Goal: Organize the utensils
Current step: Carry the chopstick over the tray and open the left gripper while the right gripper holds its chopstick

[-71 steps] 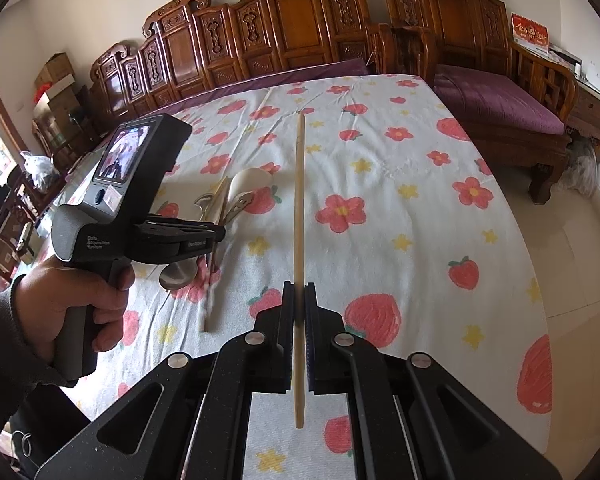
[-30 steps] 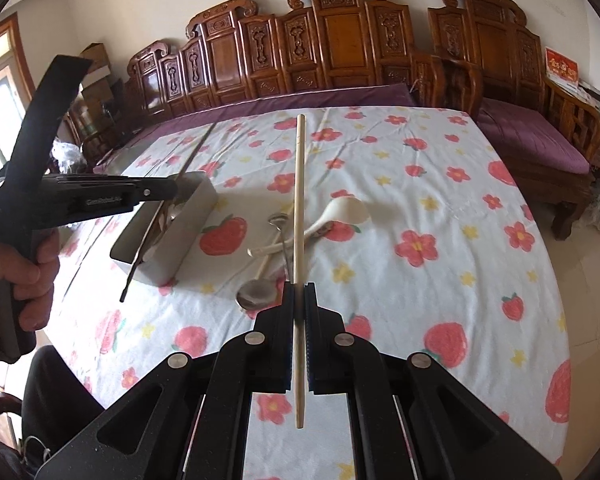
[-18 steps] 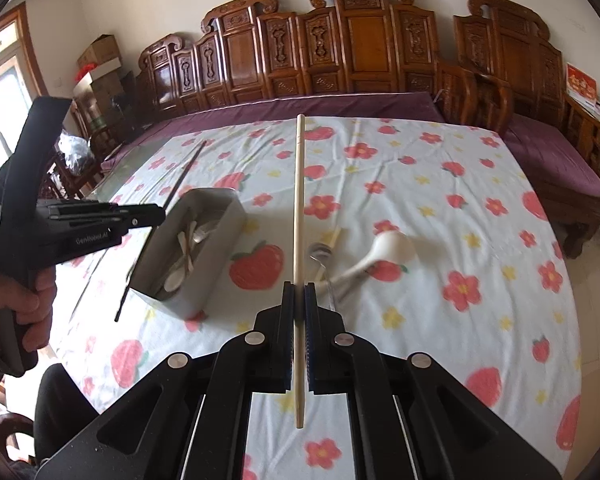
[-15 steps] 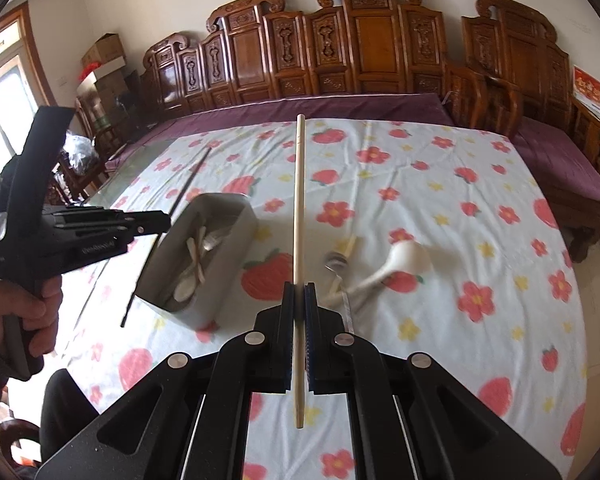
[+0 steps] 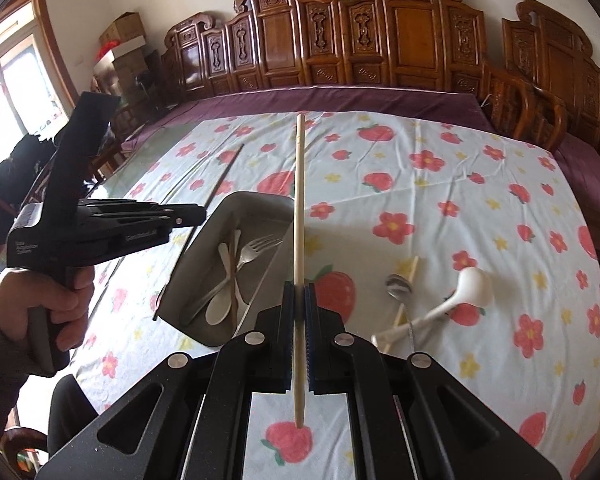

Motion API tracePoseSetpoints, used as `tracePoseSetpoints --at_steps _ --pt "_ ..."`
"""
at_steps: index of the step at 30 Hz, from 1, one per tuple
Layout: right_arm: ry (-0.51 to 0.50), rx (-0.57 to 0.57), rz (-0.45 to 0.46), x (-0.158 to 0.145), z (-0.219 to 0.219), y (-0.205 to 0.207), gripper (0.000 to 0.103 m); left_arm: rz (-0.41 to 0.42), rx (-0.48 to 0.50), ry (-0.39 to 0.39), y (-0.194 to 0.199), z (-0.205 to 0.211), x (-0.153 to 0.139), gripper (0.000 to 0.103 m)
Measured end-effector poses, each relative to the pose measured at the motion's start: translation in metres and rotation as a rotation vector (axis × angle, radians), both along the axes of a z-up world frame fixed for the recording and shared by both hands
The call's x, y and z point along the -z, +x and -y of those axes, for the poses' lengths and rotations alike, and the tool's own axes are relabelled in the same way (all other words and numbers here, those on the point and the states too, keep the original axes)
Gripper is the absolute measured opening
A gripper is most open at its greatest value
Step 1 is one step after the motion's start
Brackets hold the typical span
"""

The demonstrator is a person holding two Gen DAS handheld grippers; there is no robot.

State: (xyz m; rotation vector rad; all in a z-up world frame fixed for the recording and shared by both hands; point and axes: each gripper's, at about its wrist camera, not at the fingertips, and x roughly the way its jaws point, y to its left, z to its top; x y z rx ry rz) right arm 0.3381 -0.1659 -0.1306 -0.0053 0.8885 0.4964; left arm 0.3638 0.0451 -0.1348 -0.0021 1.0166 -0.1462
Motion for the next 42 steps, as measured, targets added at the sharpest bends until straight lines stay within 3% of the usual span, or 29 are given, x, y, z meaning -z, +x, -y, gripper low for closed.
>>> tracePoseSetpoints --at_steps 15,22,30,42 --pt "-0.017 -0.051 -0.022 0.014 -0.050 0.011 0.006 -0.027 -0.010 -0.021 0.007 -0.016 0.032 0.005" --pt "-0.021 -0.053 -0.027 0.017 -0.054 0.013 0.006 -0.030 -0.012 -0.028 0.019 -0.019 0.035 0.005" --pt "-0.025 -0.048 -0.045 0.026 -0.059 0.016 0.006 -0.093 0.018 -0.015 0.015 -0.017 0.057 0.005" --pt "-0.008 -0.067 -0.086 0.043 -0.086 0.021 0.006 -0.043 -0.016 -0.032 -0.013 -0.048 0.035 0.005"
